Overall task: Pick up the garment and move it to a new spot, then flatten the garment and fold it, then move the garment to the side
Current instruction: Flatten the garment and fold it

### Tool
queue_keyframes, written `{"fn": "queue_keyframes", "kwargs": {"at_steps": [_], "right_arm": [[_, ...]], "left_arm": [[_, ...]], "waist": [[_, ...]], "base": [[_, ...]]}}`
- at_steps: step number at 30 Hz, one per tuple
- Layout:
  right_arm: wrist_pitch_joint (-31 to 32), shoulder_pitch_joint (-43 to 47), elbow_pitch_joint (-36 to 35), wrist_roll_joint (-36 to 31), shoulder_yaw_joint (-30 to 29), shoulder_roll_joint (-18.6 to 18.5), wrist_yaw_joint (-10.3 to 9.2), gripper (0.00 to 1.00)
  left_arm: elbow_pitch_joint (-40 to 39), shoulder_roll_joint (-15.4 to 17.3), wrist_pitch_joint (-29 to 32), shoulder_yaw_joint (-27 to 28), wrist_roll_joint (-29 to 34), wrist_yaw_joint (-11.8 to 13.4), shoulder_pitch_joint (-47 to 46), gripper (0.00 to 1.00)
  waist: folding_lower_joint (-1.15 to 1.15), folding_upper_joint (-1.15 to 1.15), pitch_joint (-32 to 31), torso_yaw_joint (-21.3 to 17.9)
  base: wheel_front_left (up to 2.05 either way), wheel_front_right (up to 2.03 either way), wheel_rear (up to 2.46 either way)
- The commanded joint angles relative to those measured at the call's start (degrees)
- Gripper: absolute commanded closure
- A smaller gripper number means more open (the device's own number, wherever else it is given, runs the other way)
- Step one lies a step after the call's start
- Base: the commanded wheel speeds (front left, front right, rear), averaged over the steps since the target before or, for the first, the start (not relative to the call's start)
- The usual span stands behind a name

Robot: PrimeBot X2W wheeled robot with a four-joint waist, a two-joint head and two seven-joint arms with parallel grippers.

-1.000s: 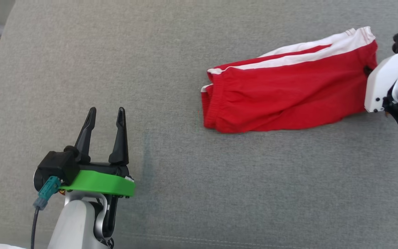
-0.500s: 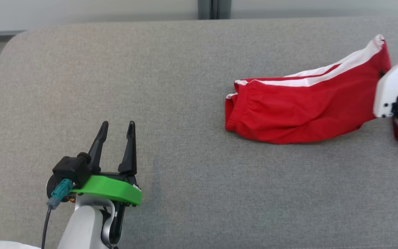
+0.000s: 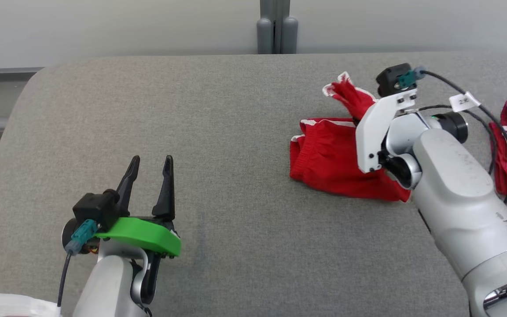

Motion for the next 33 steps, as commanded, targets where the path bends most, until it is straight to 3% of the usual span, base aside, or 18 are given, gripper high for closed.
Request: {"fn": "queue_keyframes", "kwargs": {"at_steps": [1, 4, 5, 6, 11, 16, 20, 26, 27, 29, 33], "right_arm": [[0.1, 1.1, 0.6, -0.8, 0.1, 1.0, -0.08, 1.00], [0.0, 1.5, 2.5, -2.0, 0.3, 3.1, -0.08, 1.00], [-0.5, 1.6, 3.1, -2.3, 0.3, 3.9, -0.08, 0.76], [-0.9, 1.8, 3.6, -2.1, 0.2, 4.5, -0.08, 0.00], [-4.1, 2.0, 3.4, 1.4, -0.2, 6.1, -0.07, 0.00], [-8.2, 3.5, -2.5, 9.9, -1.2, 6.6, -0.05, 0.00], [-13.0, 6.6, -8.5, 10.8, -2.3, 2.3, -0.08, 0.00], [-22.8, 13.7, -14.0, 2.9, -7.8, -5.1, -0.04, 0.00], [-23.9, 14.9, -13.9, 1.8, -8.8, -5.4, -0.04, 0.19], [-25.4, 16.6, -13.2, -0.8, -10.0, -5.6, -0.03, 1.00], [-26.5, 18.4, -10.3, -3.6, -9.6, -4.5, -0.03, 1.00]], "left_arm": [[0.4, 0.2, 0.0, -0.1, 0.5, -0.1, -1.3, 0.00], [1.2, 0.2, 0.0, -0.4, 0.3, -0.1, -2.4, 0.00], [1.3, 0.2, 0.0, -0.6, 0.2, -0.1, -2.7, 0.00], [1.5, 0.2, 0.0, -0.7, 0.1, -0.1, -3.1, 0.00], [1.7, 0.2, 0.0, -1.0, -0.2, -0.1, -3.7, 0.00], [1.9, 0.2, 0.0, -0.4, 0.1, -0.1, -2.7, 0.00], [1.4, 0.1, 0.0, 0.6, 0.5, 0.0, -1.4, 0.00], [0.8, 0.2, 0.0, 1.8, 1.4, 0.0, -0.1, 0.00], [0.7, 0.2, 0.0, 1.8, 1.3, 0.0, -0.1, 0.00], [0.4, 0.2, 0.0, 1.7, 1.2, -0.1, -0.2, 0.00], [0.2, 0.2, 0.0, 1.1, 0.9, -0.1, -1.2, 0.00]], "waist": [[0.00, 0.00, -0.1, 1.1], [0.00, 0.00, 0.1, 1.9], [0.00, 0.00, 0.2, 2.1], [0.00, 0.00, 0.4, 2.4], [0.00, 0.00, 0.8, 2.5], [0.00, 0.00, 0.3, 1.6], [0.00, 0.00, -0.2, 0.1], [0.00, 0.00, 0.0, -1.9], [0.00, 0.00, 0.2, -2.1], [0.00, 0.00, 0.6, -2.1], [0.00, 0.00, 1.6, -1.5]], "base": [[0.00, 0.00, 0.00], [0.00, 0.00, 0.00], [0.00, 0.00, 0.00], [0.00, 0.00, 0.00], [0.00, 0.00, 0.00], [0.00, 0.00, 0.00], [0.00, 0.00, 0.00], [0.00, 0.00, 0.00], [0.00, 0.00, 0.00], [0.00, 0.00, 0.00], [0.00, 0.00, 0.00]]}}
